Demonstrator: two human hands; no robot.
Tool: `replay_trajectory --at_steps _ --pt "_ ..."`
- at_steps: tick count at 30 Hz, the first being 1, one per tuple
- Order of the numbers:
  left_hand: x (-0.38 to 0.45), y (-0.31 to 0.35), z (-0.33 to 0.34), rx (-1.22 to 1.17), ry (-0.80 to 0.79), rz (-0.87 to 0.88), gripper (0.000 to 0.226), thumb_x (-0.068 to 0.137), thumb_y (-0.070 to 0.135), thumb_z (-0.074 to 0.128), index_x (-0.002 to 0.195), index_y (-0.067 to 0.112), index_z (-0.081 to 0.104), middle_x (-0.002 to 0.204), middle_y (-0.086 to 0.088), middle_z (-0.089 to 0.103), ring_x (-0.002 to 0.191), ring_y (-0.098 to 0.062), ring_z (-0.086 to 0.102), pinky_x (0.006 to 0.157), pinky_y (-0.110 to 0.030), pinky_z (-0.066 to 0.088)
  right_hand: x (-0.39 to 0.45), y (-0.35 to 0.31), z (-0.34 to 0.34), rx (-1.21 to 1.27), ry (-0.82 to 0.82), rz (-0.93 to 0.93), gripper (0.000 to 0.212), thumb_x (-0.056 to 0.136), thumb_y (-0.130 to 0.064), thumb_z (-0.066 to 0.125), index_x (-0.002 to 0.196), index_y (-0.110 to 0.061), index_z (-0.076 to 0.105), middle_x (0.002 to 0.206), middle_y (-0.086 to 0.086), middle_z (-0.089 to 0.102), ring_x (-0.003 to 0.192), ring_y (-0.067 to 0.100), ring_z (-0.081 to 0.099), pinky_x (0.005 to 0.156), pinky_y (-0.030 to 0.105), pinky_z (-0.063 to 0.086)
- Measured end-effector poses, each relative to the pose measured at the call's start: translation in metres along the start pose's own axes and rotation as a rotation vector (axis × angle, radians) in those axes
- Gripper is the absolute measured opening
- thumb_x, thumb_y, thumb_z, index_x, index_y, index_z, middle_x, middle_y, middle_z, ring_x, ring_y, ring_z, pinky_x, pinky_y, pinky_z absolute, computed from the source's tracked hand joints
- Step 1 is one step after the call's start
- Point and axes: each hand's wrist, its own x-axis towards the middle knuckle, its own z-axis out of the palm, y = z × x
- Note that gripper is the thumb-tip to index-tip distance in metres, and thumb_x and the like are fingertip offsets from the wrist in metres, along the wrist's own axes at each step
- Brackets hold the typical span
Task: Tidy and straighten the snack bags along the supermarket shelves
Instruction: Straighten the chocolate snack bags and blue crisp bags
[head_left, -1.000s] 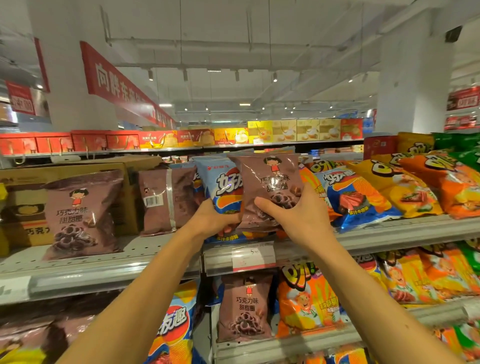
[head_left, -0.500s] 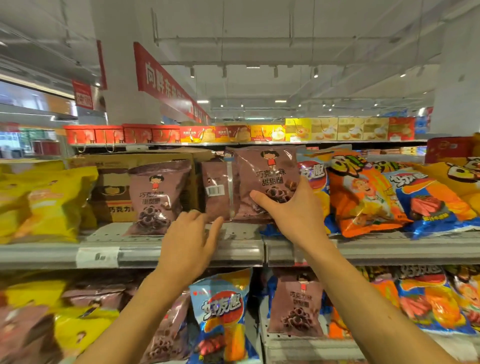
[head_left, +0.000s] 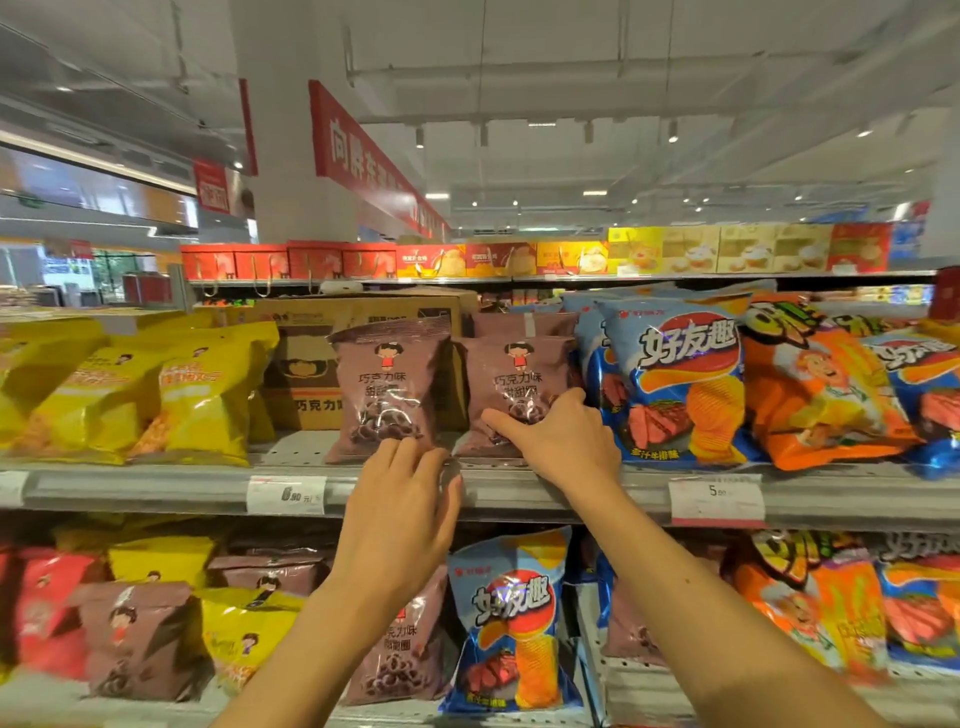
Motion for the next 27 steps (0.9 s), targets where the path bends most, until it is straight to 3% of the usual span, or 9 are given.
replay_trajectory --at_steps 3,8,14,18,19,23,26,27 --pt "0.000 0.003 0.003 -0.010 0.027 -0.017 0.034 0.095 0.035 0.053 0.117 0.012 0.065 0.106 -0.001 0.060 0.098 -0.019 0.050 0.083 -0.038 0.050 -0.003 -0.001 -0.002 -0.027 -0.006 0.010 0.123 0.062 -0.093 0.061 0.145 -0.006 0.038 0.135 0.014 0.058 0.121 0.036 0.059 0.088 0.045 0.050" --pt "0.004 0.013 0.003 -0.074 0.060 -0.140 0.031 0.093 0.031 0.060 0.111 0.008 0.069 0.101 -0.004 0.062 0.097 -0.020 0.052 0.081 -0.038 0.050 -0.013 0.003 -0.011 0.046 -0.063 -0.003 0.127 0.063 -0.093 0.061 0.150 -0.008 0.027 0.141 0.013 0.054 0.128 0.035 0.055 0.092 0.044 0.050" --pt "0.019 0.052 0.000 -0.387 0.237 -0.137 0.017 0.093 0.022 0.060 0.105 0.012 0.067 0.101 0.001 0.060 0.098 -0.016 0.054 0.082 -0.022 0.038 -0.035 0.035 -0.038 0.333 0.107 -0.212 0.062 0.089 -0.051 0.071 0.140 -0.024 0.050 0.129 -0.006 0.063 0.122 0.015 0.057 0.100 0.036 0.049" --pt "0.033 0.106 0.005 -0.564 0.249 -0.088 0.009 0.093 0.017 0.062 0.101 0.017 0.065 0.097 0.006 0.060 0.092 -0.011 0.055 0.079 -0.020 0.039 -0.042 0.074 -0.074 0.561 0.203 -0.225 0.014 0.093 -0.032 0.072 0.102 -0.026 0.065 0.091 -0.013 0.069 0.086 0.002 0.067 0.075 0.020 0.055" --pt "0.037 0.122 0.008 -0.604 0.251 -0.087 0.008 0.092 0.016 0.063 0.101 0.016 0.065 0.096 0.005 0.062 0.091 -0.011 0.057 0.079 -0.020 0.040 -0.040 0.086 -0.087 0.596 0.206 -0.193 0.010 0.093 -0.031 0.073 0.097 -0.026 0.065 0.087 -0.011 0.070 0.081 0.004 0.068 0.072 0.021 0.056" --pt "0.051 0.192 0.023 -0.758 0.217 -0.100 0.009 0.094 0.020 0.064 0.102 0.016 0.067 0.099 0.004 0.066 0.091 -0.012 0.063 0.082 -0.027 0.049 -0.023 0.152 -0.142 0.663 0.146 -0.031 0.011 0.093 -0.024 0.071 0.098 -0.016 0.067 0.087 0.009 0.074 0.087 0.028 0.072 0.084 0.052 0.058" --pt "0.060 0.249 0.034 -0.789 0.178 -0.161 0.008 0.093 0.023 0.065 0.102 0.023 0.065 0.101 0.007 0.066 0.092 -0.007 0.060 0.078 -0.007 0.041 -0.011 0.208 -0.184 0.652 0.136 0.033 0.011 0.091 -0.024 0.072 0.095 -0.015 0.068 0.078 0.005 0.072 0.080 0.025 0.071 0.084 0.050 0.057" --pt "0.063 0.266 0.038 -0.776 0.168 -0.184 0.011 0.093 0.022 0.065 0.104 0.022 0.065 0.102 0.006 0.066 0.092 -0.008 0.060 0.077 -0.009 0.040 -0.008 0.226 -0.196 0.639 0.140 0.037 0.011 0.090 -0.025 0.073 0.094 -0.015 0.068 0.076 0.003 0.071 0.076 0.023 0.068 0.081 0.046 0.056"
